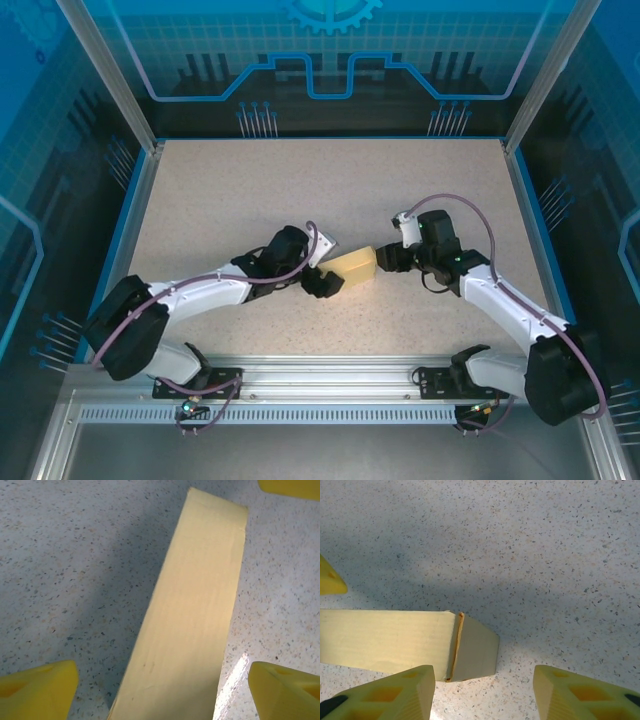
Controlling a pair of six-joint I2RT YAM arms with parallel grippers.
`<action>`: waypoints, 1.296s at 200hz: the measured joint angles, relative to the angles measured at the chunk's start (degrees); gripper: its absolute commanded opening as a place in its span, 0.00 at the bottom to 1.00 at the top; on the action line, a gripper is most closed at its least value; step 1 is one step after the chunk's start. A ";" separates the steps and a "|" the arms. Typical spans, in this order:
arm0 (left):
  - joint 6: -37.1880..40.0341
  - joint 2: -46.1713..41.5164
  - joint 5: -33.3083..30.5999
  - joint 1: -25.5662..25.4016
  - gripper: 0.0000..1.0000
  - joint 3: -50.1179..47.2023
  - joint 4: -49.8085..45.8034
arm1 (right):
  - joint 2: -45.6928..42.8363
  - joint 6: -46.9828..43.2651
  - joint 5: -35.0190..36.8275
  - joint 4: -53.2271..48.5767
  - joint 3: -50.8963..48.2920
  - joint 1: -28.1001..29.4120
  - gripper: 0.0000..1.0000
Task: Fold the paper box
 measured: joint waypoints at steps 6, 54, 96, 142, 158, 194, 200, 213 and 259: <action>0.81 0.52 0.02 -0.11 0.87 0.46 -0.35 | 0.20 0.00 0.00 0.11 0.00 0.02 0.55; 5.55 5.07 -0.04 -1.07 0.69 5.09 -3.52 | 0.85 0.00 0.00 0.22 0.00 0.02 0.55; 8.50 5.84 -1.97 -1.22 0.50 5.90 -4.90 | 0.85 -0.04 0.02 0.17 0.00 0.02 0.55; 11.47 5.49 -6.27 -1.33 0.43 6.16 -5.38 | 0.94 -0.02 0.02 0.20 0.02 0.00 0.55; 13.27 5.42 -9.94 -1.44 0.43 6.91 -5.73 | 1.18 -0.02 0.02 0.17 0.02 0.02 0.56; 18.95 5.57 -19.87 -1.44 0.43 9.77 -6.32 | 1.66 -0.04 0.07 0.17 0.02 0.00 0.56; 19.98 5.81 -21.38 -1.42 0.43 10.47 -6.38 | 1.73 -0.02 0.04 0.20 0.02 0.02 0.56; 21.90 6.86 -24.09 -1.44 0.44 11.93 -6.38 | 1.79 -0.04 0.04 0.20 0.02 0.00 0.56; 27.54 14.82 -30.95 -1.44 0.44 16.04 -6.19 | 1.84 -0.04 0.09 0.17 0.02 0.00 0.56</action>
